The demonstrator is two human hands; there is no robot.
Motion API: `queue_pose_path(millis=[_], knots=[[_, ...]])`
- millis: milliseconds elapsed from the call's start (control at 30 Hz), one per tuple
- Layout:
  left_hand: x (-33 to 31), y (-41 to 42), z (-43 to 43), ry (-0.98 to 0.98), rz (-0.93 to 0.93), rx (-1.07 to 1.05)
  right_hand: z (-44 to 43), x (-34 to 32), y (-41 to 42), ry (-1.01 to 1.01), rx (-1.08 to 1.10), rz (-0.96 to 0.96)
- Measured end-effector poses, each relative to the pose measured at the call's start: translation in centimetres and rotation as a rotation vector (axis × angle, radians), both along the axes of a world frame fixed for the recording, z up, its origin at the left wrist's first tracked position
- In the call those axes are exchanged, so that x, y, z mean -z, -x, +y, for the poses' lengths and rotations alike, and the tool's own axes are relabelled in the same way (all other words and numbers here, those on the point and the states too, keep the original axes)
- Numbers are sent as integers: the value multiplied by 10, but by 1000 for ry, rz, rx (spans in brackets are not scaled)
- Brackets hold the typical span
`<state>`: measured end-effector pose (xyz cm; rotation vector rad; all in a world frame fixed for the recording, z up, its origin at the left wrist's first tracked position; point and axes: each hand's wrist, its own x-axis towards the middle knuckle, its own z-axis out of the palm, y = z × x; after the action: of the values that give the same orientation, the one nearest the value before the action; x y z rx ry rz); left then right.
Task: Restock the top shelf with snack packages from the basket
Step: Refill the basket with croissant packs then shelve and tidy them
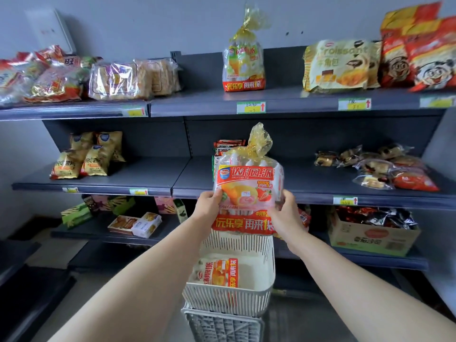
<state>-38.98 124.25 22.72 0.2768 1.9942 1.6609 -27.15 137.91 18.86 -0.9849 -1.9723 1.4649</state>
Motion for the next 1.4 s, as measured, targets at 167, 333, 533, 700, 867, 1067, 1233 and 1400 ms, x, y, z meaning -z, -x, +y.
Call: queue_pose_path(millis=[167,333,533,700,867,1067,1233,1400], knots=[[-26,6,10,-74,45,-29,11,-32,10,-242,27,-18],[-65,30,29,-116,158,-33,31,-71,37,-305,56,31],[-123,75,66,-237,226,2,65,-131,85,-304,90,152],[-175,135,111,-327,207,-52,95,-190,136,-276,132,306],[-216,194,151,-379,275,-29,132,-231,190,-387,129,295],[-207,251,187,-173,534,157,170,-234,246,-604,138,-68],[-190,287,208,-39,656,73,183,-223,277,-727,246,-236],[-189,319,218,342,867,70,188,-217,297,-779,262,-245]])
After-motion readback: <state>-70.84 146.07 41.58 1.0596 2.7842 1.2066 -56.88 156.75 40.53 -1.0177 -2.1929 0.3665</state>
